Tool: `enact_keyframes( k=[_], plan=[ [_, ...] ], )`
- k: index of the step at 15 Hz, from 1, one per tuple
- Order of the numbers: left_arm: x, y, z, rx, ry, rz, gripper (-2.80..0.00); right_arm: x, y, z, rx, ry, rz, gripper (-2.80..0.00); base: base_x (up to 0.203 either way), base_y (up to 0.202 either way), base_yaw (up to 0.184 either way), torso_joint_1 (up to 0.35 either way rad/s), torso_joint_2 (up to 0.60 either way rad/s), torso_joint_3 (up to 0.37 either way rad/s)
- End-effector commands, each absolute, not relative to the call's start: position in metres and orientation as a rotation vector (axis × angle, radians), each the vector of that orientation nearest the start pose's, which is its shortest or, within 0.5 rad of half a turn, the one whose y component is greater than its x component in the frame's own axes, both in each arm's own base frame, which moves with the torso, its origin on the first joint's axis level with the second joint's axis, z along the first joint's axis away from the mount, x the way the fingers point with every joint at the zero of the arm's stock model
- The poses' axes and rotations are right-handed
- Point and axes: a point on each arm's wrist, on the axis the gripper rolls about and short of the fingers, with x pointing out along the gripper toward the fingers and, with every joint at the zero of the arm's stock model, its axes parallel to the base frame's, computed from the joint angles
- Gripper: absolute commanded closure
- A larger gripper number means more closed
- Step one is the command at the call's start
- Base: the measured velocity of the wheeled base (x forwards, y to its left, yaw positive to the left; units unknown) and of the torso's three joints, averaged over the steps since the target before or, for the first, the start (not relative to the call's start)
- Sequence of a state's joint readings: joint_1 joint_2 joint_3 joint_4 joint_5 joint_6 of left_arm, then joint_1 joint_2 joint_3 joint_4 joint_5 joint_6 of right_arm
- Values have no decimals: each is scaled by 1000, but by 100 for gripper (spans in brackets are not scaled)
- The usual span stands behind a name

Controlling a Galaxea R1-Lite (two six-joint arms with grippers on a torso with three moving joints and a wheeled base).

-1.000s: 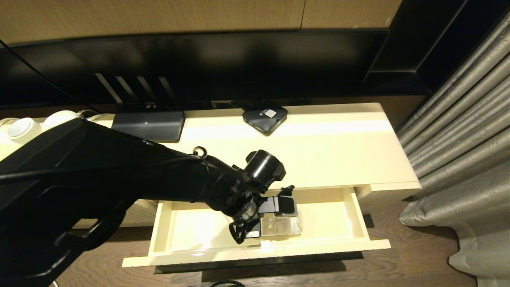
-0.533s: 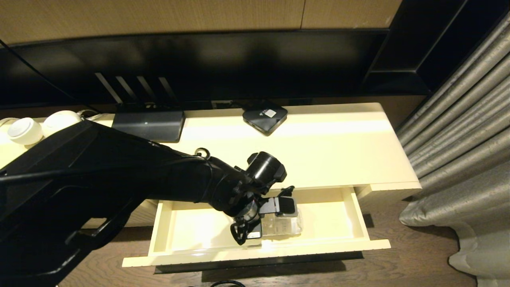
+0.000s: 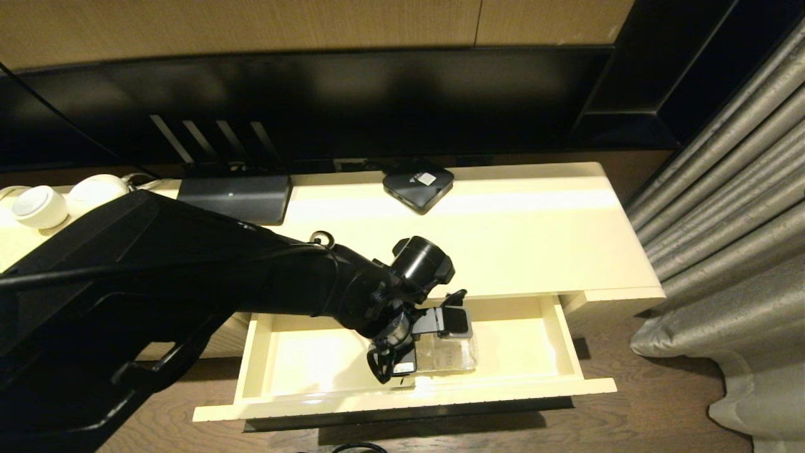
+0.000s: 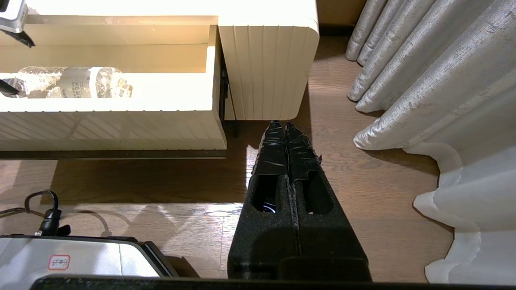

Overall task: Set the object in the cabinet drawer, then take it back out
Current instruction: Take the mineral water out of the drawer and put it on the table

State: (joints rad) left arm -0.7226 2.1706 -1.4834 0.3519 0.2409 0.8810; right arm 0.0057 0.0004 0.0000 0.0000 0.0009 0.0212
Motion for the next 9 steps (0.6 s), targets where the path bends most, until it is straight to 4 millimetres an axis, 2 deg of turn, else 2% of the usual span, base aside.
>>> enact_keyframes(
  k=[1, 9],
  plan=[
    [307, -264, 108, 1290, 700, -848, -280, -23, 0, 76, 21, 2, 8, 0, 0, 0, 0, 0, 0, 0],
    [306, -265, 103, 1288, 709, -854, -280, -23, 0, 76, 21, 2, 8, 0, 0, 0, 0, 0, 0, 0]
  ],
)
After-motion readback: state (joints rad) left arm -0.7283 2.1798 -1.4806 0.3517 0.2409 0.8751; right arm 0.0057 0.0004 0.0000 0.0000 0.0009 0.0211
